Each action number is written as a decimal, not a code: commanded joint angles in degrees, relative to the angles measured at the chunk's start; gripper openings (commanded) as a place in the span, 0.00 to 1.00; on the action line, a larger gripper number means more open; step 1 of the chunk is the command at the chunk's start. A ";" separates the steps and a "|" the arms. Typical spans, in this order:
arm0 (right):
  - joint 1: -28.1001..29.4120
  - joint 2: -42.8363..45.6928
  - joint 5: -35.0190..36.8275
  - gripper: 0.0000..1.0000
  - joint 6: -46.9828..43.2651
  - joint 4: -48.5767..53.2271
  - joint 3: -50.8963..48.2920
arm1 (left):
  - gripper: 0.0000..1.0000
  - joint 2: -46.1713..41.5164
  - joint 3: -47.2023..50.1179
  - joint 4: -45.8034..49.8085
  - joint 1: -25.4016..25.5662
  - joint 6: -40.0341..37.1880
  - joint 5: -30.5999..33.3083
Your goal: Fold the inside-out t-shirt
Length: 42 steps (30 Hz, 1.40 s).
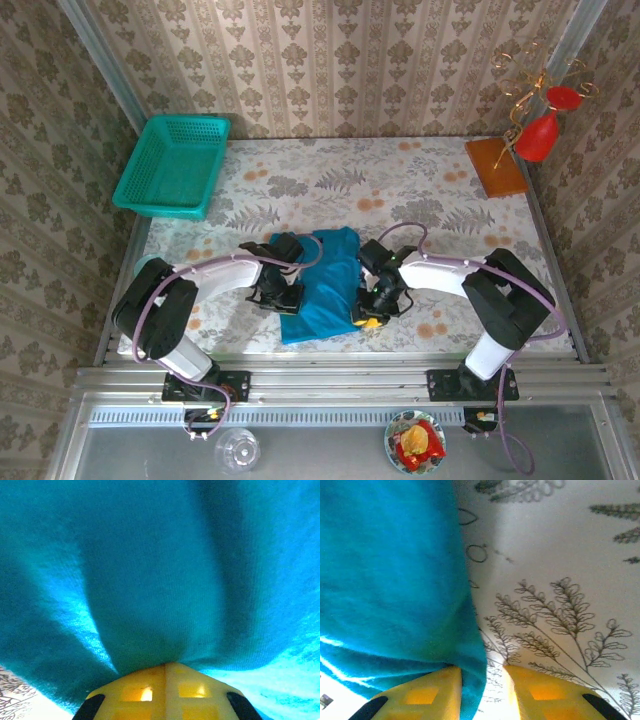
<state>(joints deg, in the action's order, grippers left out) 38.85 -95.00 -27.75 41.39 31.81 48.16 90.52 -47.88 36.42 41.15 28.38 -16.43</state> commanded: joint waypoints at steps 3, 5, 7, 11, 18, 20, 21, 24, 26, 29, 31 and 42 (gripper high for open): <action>1.50 -0.56 -2.60 0.20 4.25 -6.23 -2.17 | 0.00 1.48 0.44 2.29 -1.02 0.23 4.08; 1.53 0.37 -1.24 0.15 4.79 -5.25 -1.98 | 0.00 1.40 0.34 2.38 -1.04 0.20 4.33; 1.53 2.15 0.76 0.07 4.76 -3.20 -1.44 | 0.00 1.26 0.37 2.60 -1.21 0.09 4.81; 1.48 6.05 4.70 0.00 4.49 2.13 -0.14 | 0.00 0.82 0.83 2.67 -1.92 -0.20 5.50; 0.52 8.08 9.94 0.00 4.05 8.50 -1.20 | 0.00 -0.01 1.82 3.12 -3.75 -1.55 6.05; 0.51 7.67 9.80 0.00 4.23 8.21 -1.62 | 0.00 -0.21 1.69 3.30 -3.96 -1.81 5.89; 0.50 7.55 9.96 0.00 4.31 8.22 -1.75 | 0.00 -0.34 1.61 3.41 -3.97 -1.96 5.85; 0.51 7.57 13.20 0.00 4.08 10.22 -1.22 | 0.00 -0.68 1.60 3.40 -3.99 -2.03 6.11; 0.52 7.51 14.82 0.00 3.84 10.97 -0.49 | 0.00 -0.87 1.57 3.40 -4.06 -2.20 6.33; 0.61 8.50 10.93 0.00 3.92 6.10 -0.99 | 0.00 -1.89 1.13 3.18 -4.10 -2.52 5.68; 0.69 8.36 9.75 0.00 4.06 5.60 -0.77 | 0.00 -3.25 1.03 2.70 -4.08 -2.33 5.09; 1.06 8.64 13.65 0.29 2.00 13.09 4.83 | 0.10 -10.72 -3.03 6.56 -2.59 -1.37 1.84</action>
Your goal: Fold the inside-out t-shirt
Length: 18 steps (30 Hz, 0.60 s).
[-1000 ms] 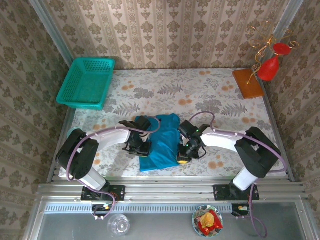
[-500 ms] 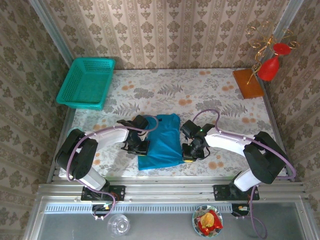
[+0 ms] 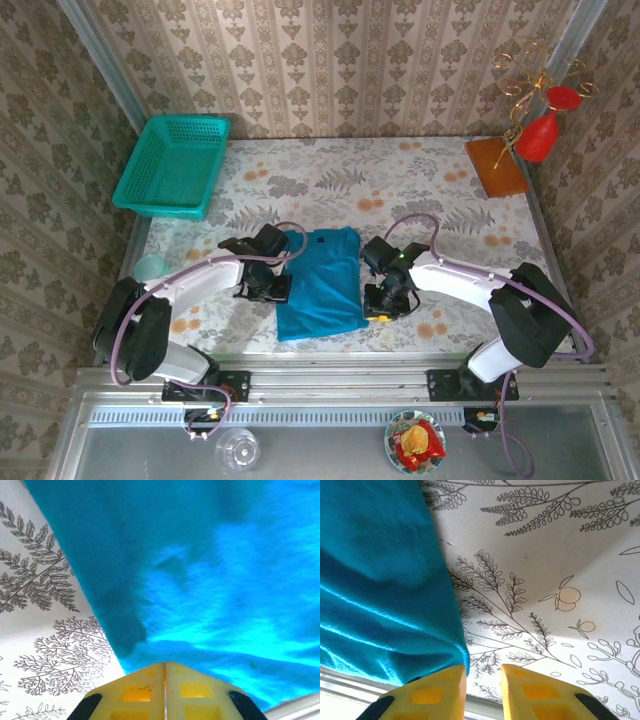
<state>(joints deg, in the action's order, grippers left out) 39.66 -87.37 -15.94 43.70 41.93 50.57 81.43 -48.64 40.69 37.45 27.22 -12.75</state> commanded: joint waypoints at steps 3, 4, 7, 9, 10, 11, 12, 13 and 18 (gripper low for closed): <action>-0.27 0.05 3.02 0.31 -1.41 3.11 5.04 | 0.09 -0.77 -2.56 0.52 3.65 1.55 -4.66; -0.98 -0.75 2.95 0.31 -2.04 3.08 6.10 | 0.08 -0.15 -2.28 -0.93 4.69 2.29 -5.52; -4.32 -3.96 1.81 0.32 -4.57 1.97 9.69 | 0.07 2.36 -0.38 -3.86 7.40 4.25 -6.14; -7.21 -6.59 0.28 0.33 -5.95 1.34 12.51 | 0.06 3.79 1.28 -4.51 8.39 4.59 -5.59; -8.62 -7.98 -0.83 0.33 -6.85 0.93 14.39 | 0.06 4.33 2.51 -4.82 8.65 4.46 -5.29; -9.71 -9.17 -1.57 0.33 -7.70 0.74 15.99 | 0.06 4.73 3.55 -4.93 8.69 4.27 -5.19; -10.88 -10.54 -2.02 0.34 -8.41 0.66 17.90 | 0.05 5.14 4.76 -4.84 8.78 3.95 -5.01; -11.99 -11.89 -2.30 0.34 -9.07 0.84 19.90 | 0.05 5.24 5.86 -4.75 8.76 3.66 -5.00; -15.42 -19.80 -4.57 0.37 -11.99 2.40 28.71 | 0.05 2.70 9.00 -3.58 8.69 3.50 -4.04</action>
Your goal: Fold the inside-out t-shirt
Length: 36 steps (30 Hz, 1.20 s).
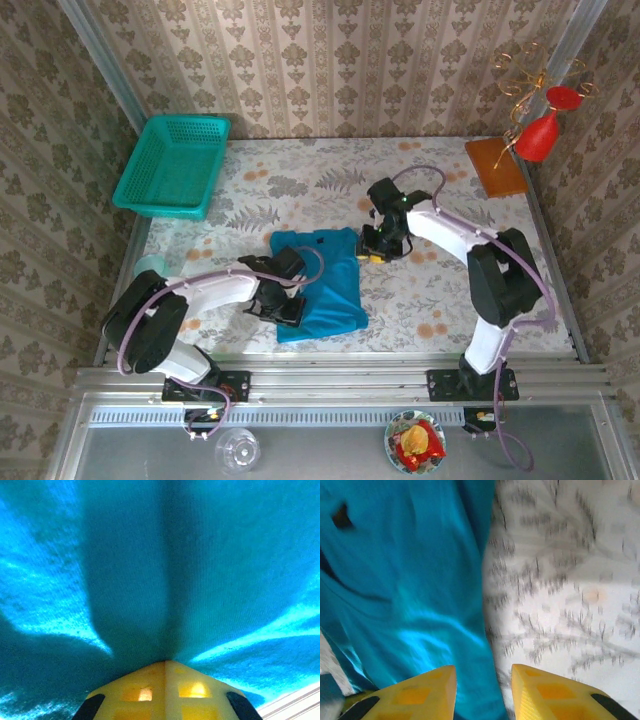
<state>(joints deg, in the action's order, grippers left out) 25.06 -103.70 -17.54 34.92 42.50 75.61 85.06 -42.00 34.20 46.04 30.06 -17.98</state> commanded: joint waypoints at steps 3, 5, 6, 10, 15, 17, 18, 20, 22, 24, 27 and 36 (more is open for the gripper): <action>-1.32 -8.48 -4.87 0.40 -4.09 2.17 8.31 | 0.09 -3.61 1.01 3.70 -0.18 0.69 2.03; -1.32 -11.27 -6.00 0.41 -4.33 2.64 11.06 | 0.11 -5.48 -0.57 4.06 -0.66 0.95 2.75; -1.32 -12.31 -6.10 0.41 -4.20 2.66 11.90 | 0.13 -6.51 -1.31 4.20 -1.07 1.14 3.06; -1.33 -14.69 -4.66 0.41 -4.05 2.90 14.25 | 0.17 -10.37 -3.41 5.36 -4.12 1.34 5.99; -1.42 -17.29 2.09 0.42 -5.19 6.33 17.66 | 0.18 -14.10 -2.62 5.19 -12.65 -0.36 5.54; -1.50 -18.37 1.98 0.42 -5.21 6.45 18.78 | 0.18 -15.36 -2.26 5.12 -15.27 -1.18 4.86; -1.55 -19.04 1.04 0.42 -5.25 6.25 19.31 | 0.18 -15.85 -2.13 5.10 -16.38 -1.66 4.43; -1.52 -20.34 -0.63 0.42 -5.16 6.06 20.58 | 0.18 -16.24 -2.03 5.51 -18.21 -2.57 3.68; -1.50 -21.40 -2.12 0.41 -5.05 6.37 22.02 | 0.18 -16.24 -2.12 6.03 -19.37 -3.42 3.17; -1.33 -21.63 -3.89 0.37 -4.48 5.70 22.58 | 0.18 -16.32 -2.25 6.26 -19.51 -3.92 2.95; -0.99 -20.69 -6.02 0.19 -3.74 5.43 23.56 | 0.18 -16.33 -2.13 5.99 -21.77 -4.19 2.17; 1.31 -14.09 -10.21 0.00 -1.52 2.22 22.47 | 0.18 -15.74 -2.46 5.85 -23.23 -4.80 1.43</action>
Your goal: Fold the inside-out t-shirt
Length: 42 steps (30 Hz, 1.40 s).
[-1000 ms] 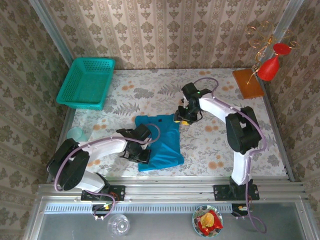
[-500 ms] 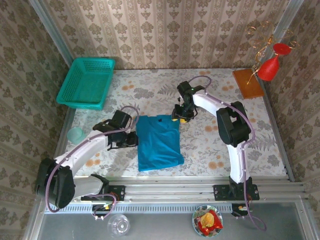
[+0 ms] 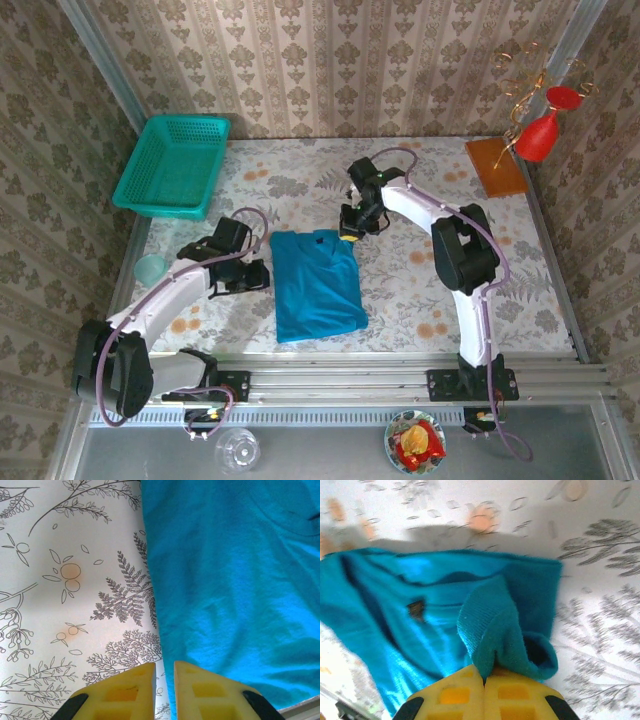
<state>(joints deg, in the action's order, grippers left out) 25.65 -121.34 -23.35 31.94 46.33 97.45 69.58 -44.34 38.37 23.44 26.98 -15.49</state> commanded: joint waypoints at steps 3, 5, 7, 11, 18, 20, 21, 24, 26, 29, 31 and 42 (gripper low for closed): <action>0.71 3.31 -7.23 0.00 2.50 -4.57 -1.11 | 0.18 -0.10 -0.22 1.88 -0.92 -1.81 -1.17; 0.47 2.67 -8.24 0.00 2.60 -6.16 -2.01 | 0.18 -0.06 -0.22 1.91 -1.02 -1.91 -1.30; -0.13 1.65 -10.21 0.00 3.01 -8.92 -3.45 | 0.18 0.11 -0.31 2.20 -1.06 -1.99 -1.31; -1.55 -0.45 -10.63 0.00 3.21 -11.59 -5.38 | 0.18 0.29 -0.31 2.35 -1.12 -1.94 -1.30; -2.83 -2.74 -7.76 0.27 2.60 -10.21 -5.84 | 0.18 0.64 -0.13 2.50 -1.13 -1.37 -0.86; -2.89 -1.72 -7.30 0.32 2.68 -10.15 -6.04 | 0.18 0.56 -0.22 2.46 -1.12 -1.26 -0.86; -2.87 -1.14 -6.80 0.34 2.60 -9.75 -6.00 | 0.18 0.60 -0.22 2.46 -1.12 -1.18 -0.80; -2.89 0.59 -3.95 0.39 2.25 -7.79 -5.79 | 0.18 0.97 -0.47 2.46 -1.14 -1.31 -0.79; -2.80 1.26 -1.86 0.41 2.17 -6.39 -5.66 | 0.18 1.38 -0.66 2.41 -1.19 -1.30 -0.75; -2.71 1.71 1.09 0.45 1.82 -4.66 -5.27 | 0.18 2.08 -0.75 2.13 -1.21 -1.50 -0.69; -2.71 1.72 1.97 0.46 1.55 -4.32 -5.32 | 0.18 2.61 -0.90 2.00 -1.30 -1.74 -0.43; -2.71 -4.17 2.26 0.55 0.89 -3.64 -2.33 | 0.18 4.42 -1.37 1.44 -1.38 -1.85 -0.16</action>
<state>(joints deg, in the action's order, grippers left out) 22.68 -122.74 -21.37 34.00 40.86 92.62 73.38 -44.36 39.40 22.63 26.11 -16.03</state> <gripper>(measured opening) 0.542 0.184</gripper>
